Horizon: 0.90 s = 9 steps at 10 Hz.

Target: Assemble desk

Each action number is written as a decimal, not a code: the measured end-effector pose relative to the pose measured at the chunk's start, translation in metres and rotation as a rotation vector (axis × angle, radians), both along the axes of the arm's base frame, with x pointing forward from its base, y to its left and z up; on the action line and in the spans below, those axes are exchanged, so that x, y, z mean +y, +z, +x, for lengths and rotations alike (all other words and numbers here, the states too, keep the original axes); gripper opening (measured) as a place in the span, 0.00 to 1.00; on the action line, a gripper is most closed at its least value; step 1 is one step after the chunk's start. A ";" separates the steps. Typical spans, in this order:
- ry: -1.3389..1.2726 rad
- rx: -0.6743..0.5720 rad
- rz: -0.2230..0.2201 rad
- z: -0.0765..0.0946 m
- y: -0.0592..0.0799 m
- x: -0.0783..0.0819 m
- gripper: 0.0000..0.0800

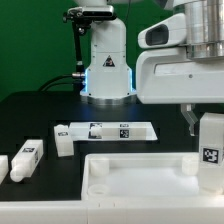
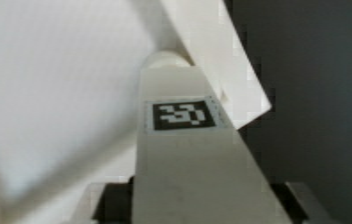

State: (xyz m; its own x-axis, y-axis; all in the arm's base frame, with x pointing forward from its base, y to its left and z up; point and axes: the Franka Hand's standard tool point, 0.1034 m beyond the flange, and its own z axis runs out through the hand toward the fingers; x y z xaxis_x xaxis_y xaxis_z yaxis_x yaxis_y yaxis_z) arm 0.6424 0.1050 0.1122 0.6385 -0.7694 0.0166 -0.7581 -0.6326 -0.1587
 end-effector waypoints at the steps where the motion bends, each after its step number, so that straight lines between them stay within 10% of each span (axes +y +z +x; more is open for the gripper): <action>1: -0.165 0.016 0.036 0.000 0.000 -0.001 0.37; 5: -0.241 0.037 0.055 -0.004 -0.001 -0.001 0.37; 7: 0.061 0.047 0.008 -0.008 0.003 0.005 0.74; 9: 0.337 0.028 -0.018 -0.010 0.006 0.006 0.79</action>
Offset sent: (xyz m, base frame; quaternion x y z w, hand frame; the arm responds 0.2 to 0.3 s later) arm 0.0000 0.0000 0.0000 0.0000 0.0000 0.1296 0.9916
